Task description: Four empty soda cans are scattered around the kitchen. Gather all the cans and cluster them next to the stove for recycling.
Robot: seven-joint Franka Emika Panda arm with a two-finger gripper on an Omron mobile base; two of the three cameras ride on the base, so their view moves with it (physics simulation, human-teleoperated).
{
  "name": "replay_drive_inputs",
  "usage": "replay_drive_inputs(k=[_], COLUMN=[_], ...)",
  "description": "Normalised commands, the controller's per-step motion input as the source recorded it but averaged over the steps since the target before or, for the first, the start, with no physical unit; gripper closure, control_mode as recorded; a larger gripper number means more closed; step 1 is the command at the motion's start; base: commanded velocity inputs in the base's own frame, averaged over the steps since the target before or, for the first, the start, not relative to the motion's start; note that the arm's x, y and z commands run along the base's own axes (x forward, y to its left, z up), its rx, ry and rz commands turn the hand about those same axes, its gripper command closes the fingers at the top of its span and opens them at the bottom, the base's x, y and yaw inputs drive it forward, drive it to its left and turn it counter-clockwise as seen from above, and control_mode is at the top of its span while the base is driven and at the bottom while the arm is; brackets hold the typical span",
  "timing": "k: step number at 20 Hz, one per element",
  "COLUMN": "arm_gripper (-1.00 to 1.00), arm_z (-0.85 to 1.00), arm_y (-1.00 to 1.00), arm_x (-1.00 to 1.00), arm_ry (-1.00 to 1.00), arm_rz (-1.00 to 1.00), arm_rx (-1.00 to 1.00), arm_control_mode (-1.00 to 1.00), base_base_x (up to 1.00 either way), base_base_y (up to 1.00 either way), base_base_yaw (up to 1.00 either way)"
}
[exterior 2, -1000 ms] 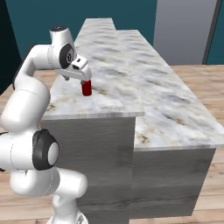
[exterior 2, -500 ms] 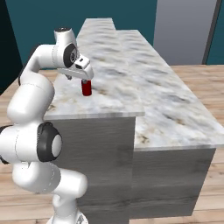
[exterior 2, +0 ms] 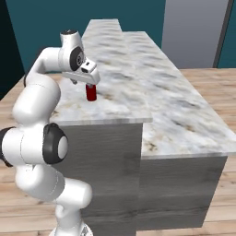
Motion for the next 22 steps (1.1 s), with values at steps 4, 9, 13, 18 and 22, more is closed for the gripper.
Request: replay_drive_inputs(k=[4, 9, 13, 18, 22], arm_gripper=[-1.00, -1.00, -1.00, -1.00, -1.00], arm_z=[-0.10, -0.06, -0.05, -0.07, -0.12], arm_y=[0.03, 0.02, 0.00, 0.01, 0.02], arm_x=[0.23, 0.21, 0.22, 0.21, 0.19], arm_ry=[0.02, 0.02, 0.02, 0.02, 0.01], arm_rz=[0.00, 0.00, 0.00, 0.00, 0.00], arm_rx=[0.00, 0.00, 0.00, 0.00, 0.00], arm_control_mode=[-1.00, -1.00, -1.00, -1.00, -1.00], base_base_x=[0.00, 0.00, 0.00, 0.00, 0.00], base_base_y=[0.00, 0.00, 0.00, 0.00, 0.00], base_base_yaw=[0.00, 0.00, 0.00, 0.00, 0.00])
